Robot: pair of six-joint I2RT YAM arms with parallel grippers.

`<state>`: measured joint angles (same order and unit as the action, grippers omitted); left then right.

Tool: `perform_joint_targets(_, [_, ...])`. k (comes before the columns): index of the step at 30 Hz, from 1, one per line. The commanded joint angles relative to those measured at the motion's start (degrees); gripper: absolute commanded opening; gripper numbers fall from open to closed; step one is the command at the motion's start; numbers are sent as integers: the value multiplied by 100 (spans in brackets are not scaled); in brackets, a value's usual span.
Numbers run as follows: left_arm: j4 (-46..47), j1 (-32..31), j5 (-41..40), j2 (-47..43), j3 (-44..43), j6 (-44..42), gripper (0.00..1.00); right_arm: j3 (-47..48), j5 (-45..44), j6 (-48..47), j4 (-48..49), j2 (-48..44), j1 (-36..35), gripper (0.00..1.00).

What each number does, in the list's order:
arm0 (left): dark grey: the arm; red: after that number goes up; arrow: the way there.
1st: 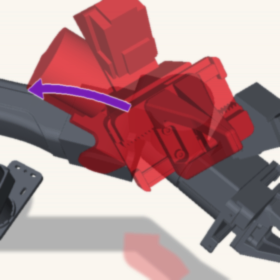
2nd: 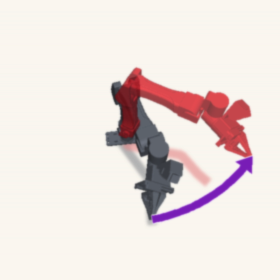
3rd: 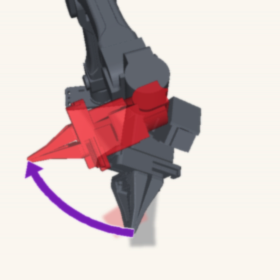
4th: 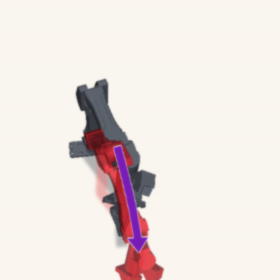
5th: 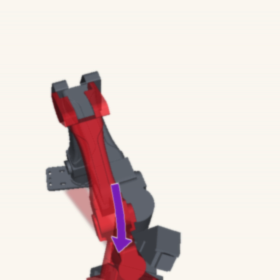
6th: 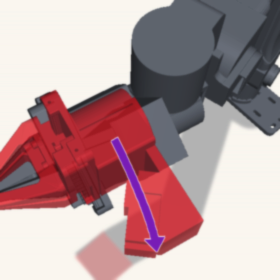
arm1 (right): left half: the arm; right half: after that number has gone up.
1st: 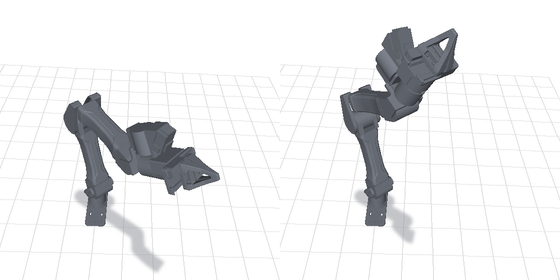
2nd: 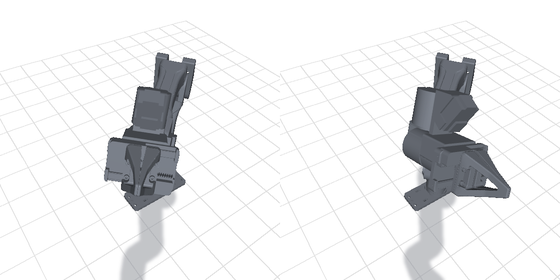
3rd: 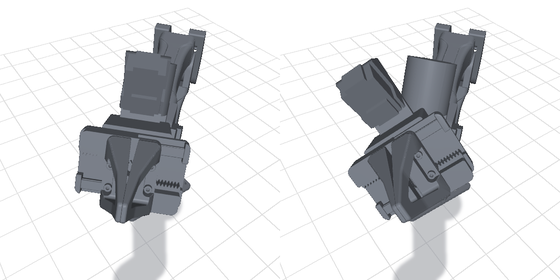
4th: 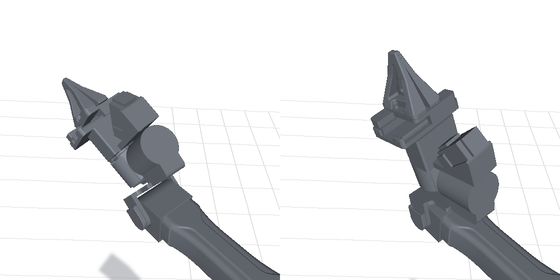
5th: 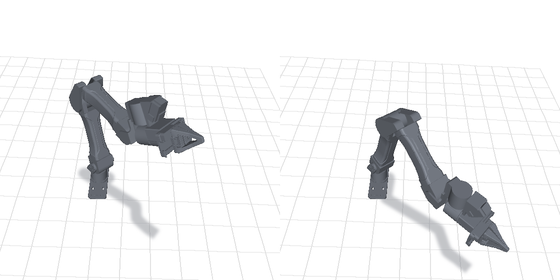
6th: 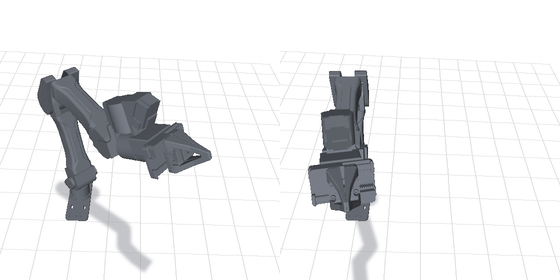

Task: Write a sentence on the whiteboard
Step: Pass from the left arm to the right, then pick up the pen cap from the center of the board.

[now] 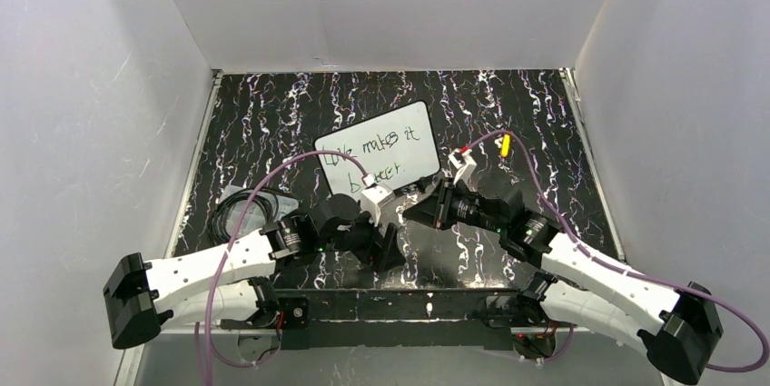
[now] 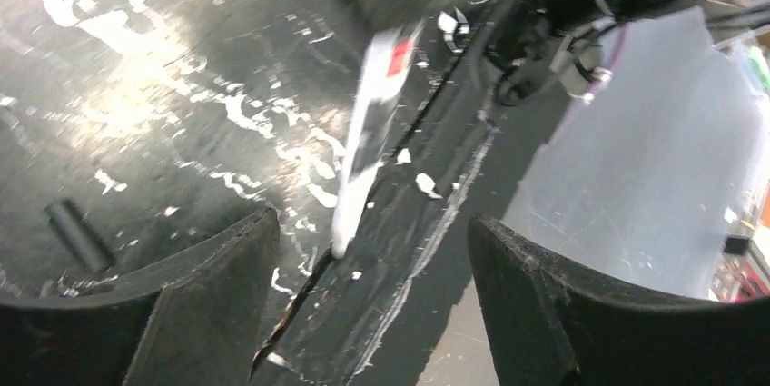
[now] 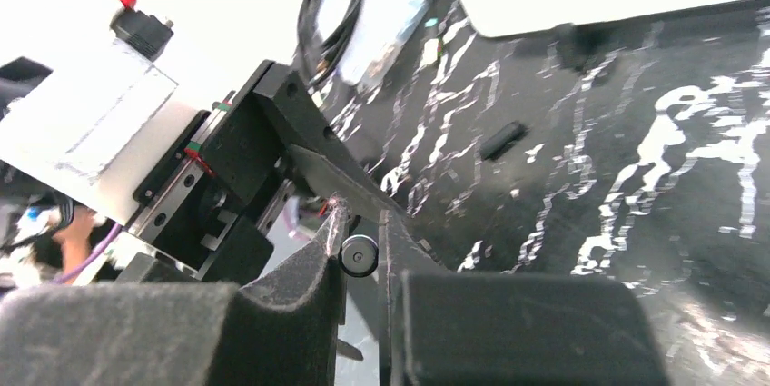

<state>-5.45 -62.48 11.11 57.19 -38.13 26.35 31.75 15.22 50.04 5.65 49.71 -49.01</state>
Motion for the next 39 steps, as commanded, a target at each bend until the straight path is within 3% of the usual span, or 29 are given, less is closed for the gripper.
perform_joint_targets(1, [-650,134,-1185,-278,316,456,77,-87,-1709,-281,-537,-283,2,1])
perform_joint_targets(9, [-1227,983,-1764,276,492,460,75,-346,-2649,-347,-556,-485,6,1])
perform_joint_targets(19, [-1332,1000,-2011,1622,-81,-42,46,-338,-2737,-435,-943,-534,5,1])
perform_joint_targets(39, [-1267,898,-2202,2572,-379,-357,28,-470,-2806,-383,-899,-592,6,1])
